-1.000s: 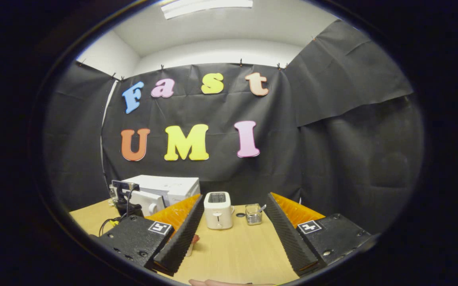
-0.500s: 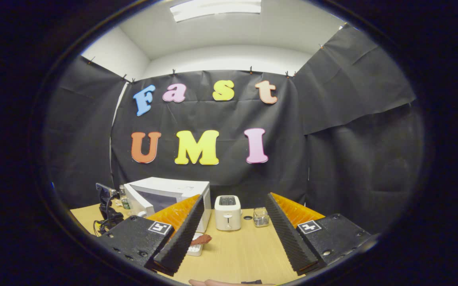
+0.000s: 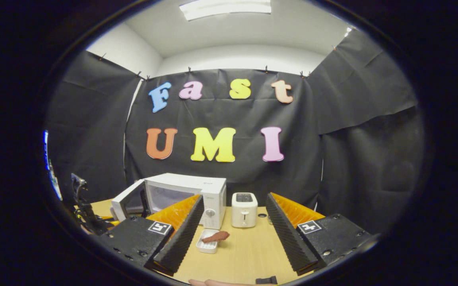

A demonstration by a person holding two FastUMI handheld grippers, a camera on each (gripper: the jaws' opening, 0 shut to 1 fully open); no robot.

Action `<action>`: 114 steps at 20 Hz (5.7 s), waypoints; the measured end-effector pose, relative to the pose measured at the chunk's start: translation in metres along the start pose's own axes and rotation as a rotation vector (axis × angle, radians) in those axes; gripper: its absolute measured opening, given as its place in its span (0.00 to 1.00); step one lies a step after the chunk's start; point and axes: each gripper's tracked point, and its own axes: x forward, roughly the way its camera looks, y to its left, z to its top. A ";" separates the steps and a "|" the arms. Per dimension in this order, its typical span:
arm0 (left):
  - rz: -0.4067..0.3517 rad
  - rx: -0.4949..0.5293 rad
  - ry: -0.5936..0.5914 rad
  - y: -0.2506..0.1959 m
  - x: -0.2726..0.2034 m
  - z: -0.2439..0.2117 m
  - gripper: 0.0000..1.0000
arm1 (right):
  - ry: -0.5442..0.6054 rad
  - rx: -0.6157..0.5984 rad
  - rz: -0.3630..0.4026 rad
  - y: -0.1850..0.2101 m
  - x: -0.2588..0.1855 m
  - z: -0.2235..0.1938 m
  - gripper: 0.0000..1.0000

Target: Open the microwave oven with the left hand, put the food in, and close the microwave oven.

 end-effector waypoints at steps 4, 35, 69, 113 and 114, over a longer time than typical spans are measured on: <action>0.047 -0.044 -0.009 0.043 -0.040 0.002 0.86 | 0.024 0.001 0.024 0.014 0.002 -0.012 1.00; -0.102 0.113 -0.270 -0.069 -0.061 0.179 0.94 | 0.590 0.121 0.143 -0.012 0.162 -0.168 1.00; -0.008 0.112 -0.244 -0.045 -0.032 0.156 0.94 | 0.763 0.333 0.380 0.035 0.160 -0.187 0.14; 0.061 0.001 -0.208 0.105 -0.021 0.119 0.94 | 0.127 0.753 -0.093 0.303 0.441 -0.219 0.14; 0.066 -0.001 -0.205 0.106 -0.020 0.118 0.94 | 0.153 0.781 -0.114 0.302 0.446 -0.230 0.14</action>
